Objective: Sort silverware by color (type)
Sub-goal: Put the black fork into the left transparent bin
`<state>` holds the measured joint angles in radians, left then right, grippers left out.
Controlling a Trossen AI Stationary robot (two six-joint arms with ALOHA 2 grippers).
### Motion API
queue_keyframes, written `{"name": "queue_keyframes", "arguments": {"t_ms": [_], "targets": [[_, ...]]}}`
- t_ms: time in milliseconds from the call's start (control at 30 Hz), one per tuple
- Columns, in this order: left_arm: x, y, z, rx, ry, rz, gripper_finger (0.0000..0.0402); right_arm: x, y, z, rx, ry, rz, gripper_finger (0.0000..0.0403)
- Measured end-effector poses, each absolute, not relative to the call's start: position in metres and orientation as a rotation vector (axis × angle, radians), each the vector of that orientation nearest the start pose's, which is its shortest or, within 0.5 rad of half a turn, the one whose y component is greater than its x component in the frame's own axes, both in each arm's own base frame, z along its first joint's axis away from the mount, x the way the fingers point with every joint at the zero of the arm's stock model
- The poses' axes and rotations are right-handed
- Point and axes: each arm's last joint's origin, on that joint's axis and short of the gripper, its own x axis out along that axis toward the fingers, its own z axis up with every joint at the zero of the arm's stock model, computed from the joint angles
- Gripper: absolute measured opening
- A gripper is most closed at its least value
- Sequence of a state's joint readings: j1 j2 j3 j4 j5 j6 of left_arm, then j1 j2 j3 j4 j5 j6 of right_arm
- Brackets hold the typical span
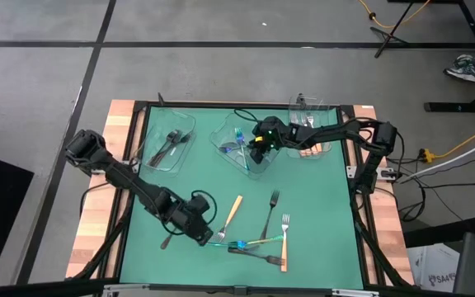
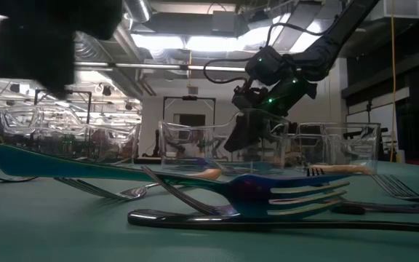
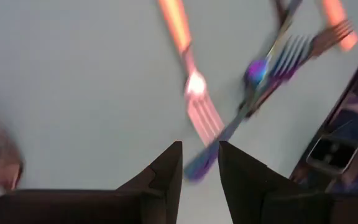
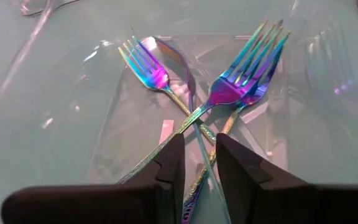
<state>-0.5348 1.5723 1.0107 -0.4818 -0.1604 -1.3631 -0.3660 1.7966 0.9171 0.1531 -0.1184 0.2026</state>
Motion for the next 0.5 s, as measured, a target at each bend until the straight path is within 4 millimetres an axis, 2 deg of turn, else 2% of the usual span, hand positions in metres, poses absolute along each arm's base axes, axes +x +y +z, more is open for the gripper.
{"name": "queue_keyframes", "arguments": {"t_ms": [267,500], "targets": [[0.244,-0.167,0.198,-0.921,1.157,0.482,0.0096,0.325,-0.121,0.176,0.354,0.599,-0.296,0.0081],[0.225,-0.168,0.194,-0.907,1.223,0.653,0.0096,0.316,-0.116,0.215,0.336,0.483,-0.239,0.0081]]}}
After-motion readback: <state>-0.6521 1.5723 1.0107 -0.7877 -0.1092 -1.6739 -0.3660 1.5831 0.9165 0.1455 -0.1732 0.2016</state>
